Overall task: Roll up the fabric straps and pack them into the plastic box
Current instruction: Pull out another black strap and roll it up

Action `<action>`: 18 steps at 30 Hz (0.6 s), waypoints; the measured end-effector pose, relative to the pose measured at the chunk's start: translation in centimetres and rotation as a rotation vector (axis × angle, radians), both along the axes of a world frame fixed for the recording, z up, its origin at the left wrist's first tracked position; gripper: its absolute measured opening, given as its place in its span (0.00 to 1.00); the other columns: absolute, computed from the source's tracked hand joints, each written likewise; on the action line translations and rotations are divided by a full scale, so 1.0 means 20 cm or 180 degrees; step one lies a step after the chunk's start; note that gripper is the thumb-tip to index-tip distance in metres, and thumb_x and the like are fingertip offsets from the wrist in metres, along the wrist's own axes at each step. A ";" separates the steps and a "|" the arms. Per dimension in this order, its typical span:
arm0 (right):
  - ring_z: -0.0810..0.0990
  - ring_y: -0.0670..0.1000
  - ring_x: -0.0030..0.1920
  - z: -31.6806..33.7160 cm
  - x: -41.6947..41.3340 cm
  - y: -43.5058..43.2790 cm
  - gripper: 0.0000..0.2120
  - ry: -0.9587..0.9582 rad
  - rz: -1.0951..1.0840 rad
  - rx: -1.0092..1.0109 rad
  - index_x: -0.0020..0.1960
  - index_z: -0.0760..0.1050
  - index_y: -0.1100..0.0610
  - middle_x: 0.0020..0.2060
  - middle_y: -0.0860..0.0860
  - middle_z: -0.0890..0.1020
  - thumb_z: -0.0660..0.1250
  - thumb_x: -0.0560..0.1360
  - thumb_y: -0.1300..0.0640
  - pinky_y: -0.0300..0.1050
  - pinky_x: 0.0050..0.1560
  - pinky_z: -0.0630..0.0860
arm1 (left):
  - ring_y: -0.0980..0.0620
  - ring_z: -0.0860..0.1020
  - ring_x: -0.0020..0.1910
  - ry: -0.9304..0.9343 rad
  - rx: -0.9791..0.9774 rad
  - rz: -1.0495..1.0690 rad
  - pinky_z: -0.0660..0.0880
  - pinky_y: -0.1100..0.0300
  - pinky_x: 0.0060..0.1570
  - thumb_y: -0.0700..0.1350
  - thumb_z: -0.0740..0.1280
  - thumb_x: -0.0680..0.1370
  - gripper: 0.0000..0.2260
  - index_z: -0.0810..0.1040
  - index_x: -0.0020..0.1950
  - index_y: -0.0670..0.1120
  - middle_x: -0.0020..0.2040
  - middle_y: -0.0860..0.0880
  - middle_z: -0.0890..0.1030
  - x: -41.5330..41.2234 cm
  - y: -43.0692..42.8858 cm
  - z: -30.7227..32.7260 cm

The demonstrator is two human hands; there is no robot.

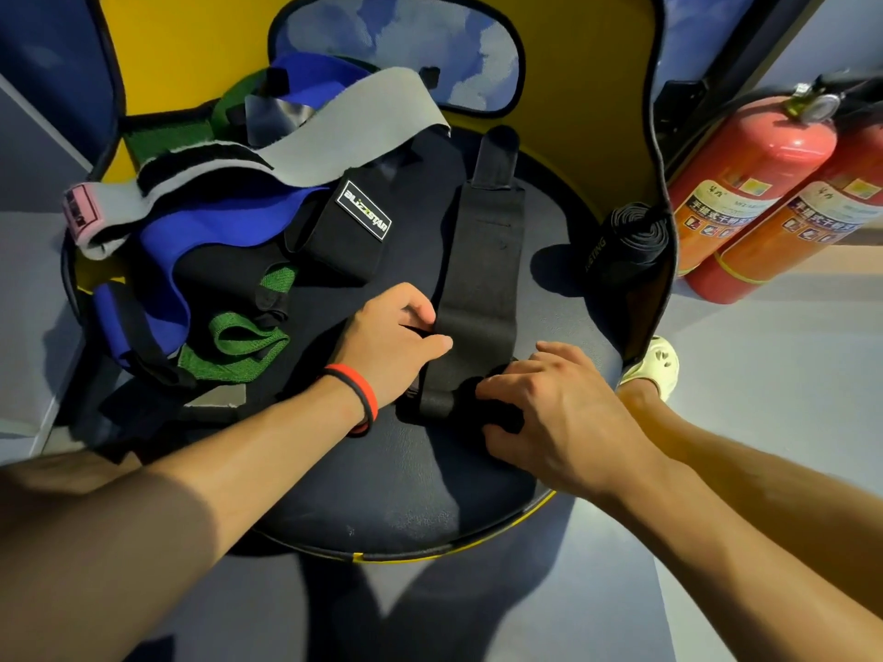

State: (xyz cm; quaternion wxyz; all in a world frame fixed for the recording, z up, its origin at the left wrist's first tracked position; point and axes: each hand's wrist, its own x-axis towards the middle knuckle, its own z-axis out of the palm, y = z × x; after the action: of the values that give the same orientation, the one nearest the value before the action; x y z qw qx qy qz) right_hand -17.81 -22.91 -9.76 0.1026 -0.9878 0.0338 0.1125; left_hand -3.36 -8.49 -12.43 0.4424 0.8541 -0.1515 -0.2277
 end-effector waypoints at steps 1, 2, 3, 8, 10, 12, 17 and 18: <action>0.78 0.51 0.49 0.00 0.00 -0.01 0.18 0.0013 0.0016 0.0024 0.52 0.80 0.46 0.46 0.45 0.83 0.57 0.72 0.40 0.49 0.71 0.61 | 0.58 0.82 0.42 0.0067 -0.0049 0.0059 0.77 0.63 0.43 0.46 0.79 0.70 0.12 0.76 0.45 0.50 0.44 0.55 0.84 0.00 -0.01 0.00; 0.78 0.50 0.50 0.00 0.00 -0.01 0.18 0.0029 0.0027 0.0052 0.52 0.80 0.46 0.45 0.44 0.82 0.57 0.72 0.40 0.48 0.72 0.60 | 0.58 0.82 0.43 0.0144 -0.0073 0.0102 0.79 0.61 0.44 0.47 0.80 0.69 0.14 0.77 0.46 0.50 0.45 0.54 0.84 0.01 -0.01 0.00; 0.78 0.50 0.51 0.00 0.00 -0.02 0.19 0.0043 0.0034 0.0086 0.52 0.80 0.45 0.46 0.44 0.82 0.57 0.72 0.40 0.48 0.72 0.58 | 0.58 0.82 0.45 0.0226 -0.0072 0.0119 0.81 0.59 0.45 0.48 0.81 0.68 0.14 0.78 0.46 0.50 0.45 0.53 0.84 0.02 -0.02 0.00; 0.79 0.48 0.56 0.01 0.00 -0.03 0.21 0.0088 0.0070 0.0213 0.55 0.80 0.45 0.48 0.44 0.82 0.56 0.72 0.39 0.48 0.74 0.54 | 0.52 0.84 0.46 0.0400 -0.0009 0.0232 0.82 0.50 0.53 0.49 0.81 0.68 0.10 0.83 0.44 0.51 0.43 0.50 0.85 0.05 -0.05 0.01; 0.78 0.48 0.56 0.01 0.00 -0.03 0.21 0.0112 0.0072 0.0230 0.55 0.80 0.46 0.48 0.44 0.82 0.56 0.72 0.39 0.48 0.74 0.54 | 0.50 0.84 0.44 0.0397 0.0009 0.0271 0.82 0.51 0.51 0.47 0.81 0.69 0.08 0.84 0.43 0.49 0.40 0.48 0.85 0.05 -0.06 0.01; 0.78 0.49 0.55 0.00 0.00 -0.03 0.20 0.0105 0.0050 0.0257 0.54 0.81 0.46 0.48 0.45 0.81 0.56 0.72 0.39 0.49 0.73 0.56 | 0.51 0.83 0.38 0.0291 0.0066 0.0284 0.82 0.55 0.47 0.45 0.80 0.69 0.08 0.83 0.41 0.47 0.36 0.48 0.84 0.05 -0.07 0.01; 0.75 0.49 0.50 0.00 -0.01 -0.02 0.23 0.0018 -0.0109 0.0396 0.55 0.81 0.46 0.48 0.46 0.73 0.52 0.74 0.39 0.47 0.56 0.69 | 0.47 0.82 0.36 0.0042 0.0241 0.0199 0.81 0.52 0.42 0.43 0.81 0.67 0.14 0.76 0.41 0.48 0.35 0.48 0.82 0.06 -0.09 -0.01; 0.75 0.50 0.49 -0.01 -0.01 -0.01 0.23 0.0033 -0.0143 0.0418 0.55 0.80 0.46 0.47 0.46 0.73 0.51 0.74 0.40 0.47 0.53 0.70 | 0.45 0.82 0.37 -0.0006 0.0262 0.0160 0.82 0.49 0.42 0.43 0.81 0.67 0.15 0.74 0.40 0.48 0.35 0.48 0.82 0.06 -0.09 -0.02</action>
State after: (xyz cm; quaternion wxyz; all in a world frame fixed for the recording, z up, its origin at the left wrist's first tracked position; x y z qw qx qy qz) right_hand -17.94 -23.19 -9.87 0.1696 -0.9773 0.0491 0.1173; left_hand -2.09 -10.36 -12.80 0.4123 0.8753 -0.1208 -0.2217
